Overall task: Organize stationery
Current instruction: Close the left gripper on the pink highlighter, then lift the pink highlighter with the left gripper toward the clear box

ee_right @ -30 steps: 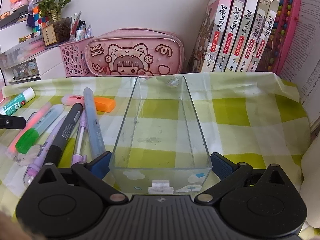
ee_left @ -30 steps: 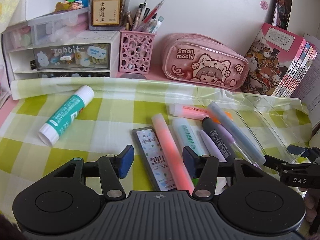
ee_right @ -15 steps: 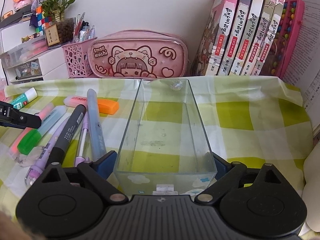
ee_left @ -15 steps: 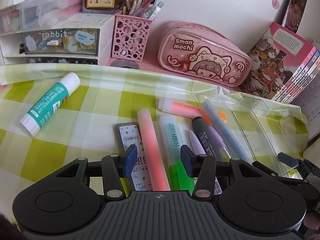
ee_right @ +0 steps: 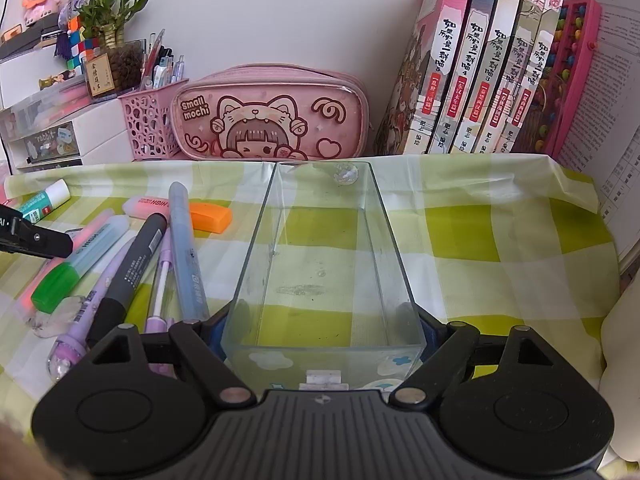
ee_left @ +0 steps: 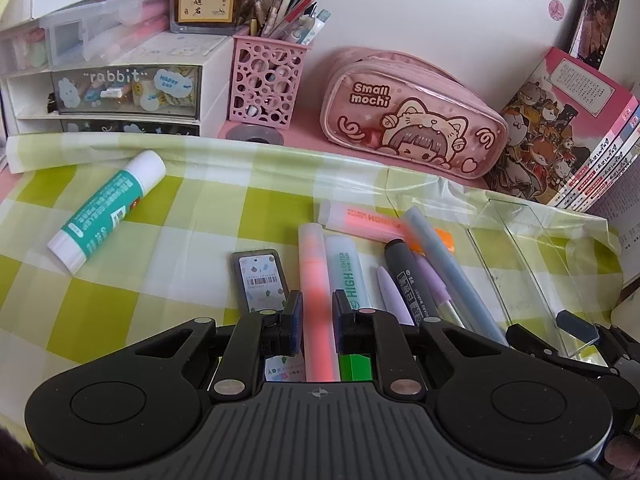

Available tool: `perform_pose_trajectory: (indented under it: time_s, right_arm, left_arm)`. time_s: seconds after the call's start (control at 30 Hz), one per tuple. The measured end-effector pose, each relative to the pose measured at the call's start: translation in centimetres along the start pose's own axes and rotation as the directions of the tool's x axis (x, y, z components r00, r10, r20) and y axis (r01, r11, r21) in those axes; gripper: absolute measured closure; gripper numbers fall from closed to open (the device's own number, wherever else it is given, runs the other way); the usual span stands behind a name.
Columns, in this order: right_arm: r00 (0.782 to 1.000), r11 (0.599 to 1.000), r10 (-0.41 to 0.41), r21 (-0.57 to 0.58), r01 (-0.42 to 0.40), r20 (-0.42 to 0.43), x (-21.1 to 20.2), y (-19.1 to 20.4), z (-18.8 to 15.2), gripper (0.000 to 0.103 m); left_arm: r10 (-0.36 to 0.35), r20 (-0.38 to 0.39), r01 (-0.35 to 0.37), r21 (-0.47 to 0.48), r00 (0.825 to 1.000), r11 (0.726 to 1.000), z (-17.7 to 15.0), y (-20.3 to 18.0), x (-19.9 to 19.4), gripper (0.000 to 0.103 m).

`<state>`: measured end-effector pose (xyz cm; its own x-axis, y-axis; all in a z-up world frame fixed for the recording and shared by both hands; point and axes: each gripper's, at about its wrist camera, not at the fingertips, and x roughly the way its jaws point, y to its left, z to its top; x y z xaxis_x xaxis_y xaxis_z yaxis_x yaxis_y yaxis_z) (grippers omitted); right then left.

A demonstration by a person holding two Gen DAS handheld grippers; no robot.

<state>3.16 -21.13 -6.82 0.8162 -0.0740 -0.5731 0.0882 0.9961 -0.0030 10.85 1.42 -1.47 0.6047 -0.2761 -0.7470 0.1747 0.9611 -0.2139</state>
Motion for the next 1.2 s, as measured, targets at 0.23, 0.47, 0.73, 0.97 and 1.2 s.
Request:
perform_pose_trajectory:
  time_s: [0.23, 0.47, 0.73, 0.97, 1.2]
  right_arm:
    - [1.000, 1.000, -0.001, -0.006, 0.001, -0.004, 0.0, 0.0, 0.0, 0.018]
    - [1.000, 1.000, -0.001, -0.007, 0.001, -0.005, 0.1, 0.0, 0.0, 0.018]
    - [1.000, 1.000, 0.001, -0.013, -0.001, -0.008, 0.1, 0.1, 0.0, 0.015]
    - [1.000, 1.000, 0.005, -0.015, -0.005, -0.010, 0.1, 0.1, 0.0, 0.014]
    - [1.000, 1.000, 0.005, -0.014, -0.005, -0.009, 0.1, 0.1, 0.0, 0.013]
  left_arm:
    - [0.003, 0.010, -0.003, -0.025, 1.000, 1.000, 0.2, 0.0, -0.5, 0.103]
    - [0.032, -0.045, -0.030, 0.037, 0.998, 0.999, 0.6, -0.8, 0.0, 0.095]
    - [0.083, -0.093, -0.069, 0.143, 0.992, 0.987, 1.0, -2.1, 2.1, 0.087]
    - [0.111, -0.084, -0.096, 0.169, 0.990, 0.981, 0.9, -2.7, 2.9, 0.087]
    - [0.175, -0.055, -0.153, 0.279, 0.983, 0.948, 0.5, -4.3, 3.2, 0.087]
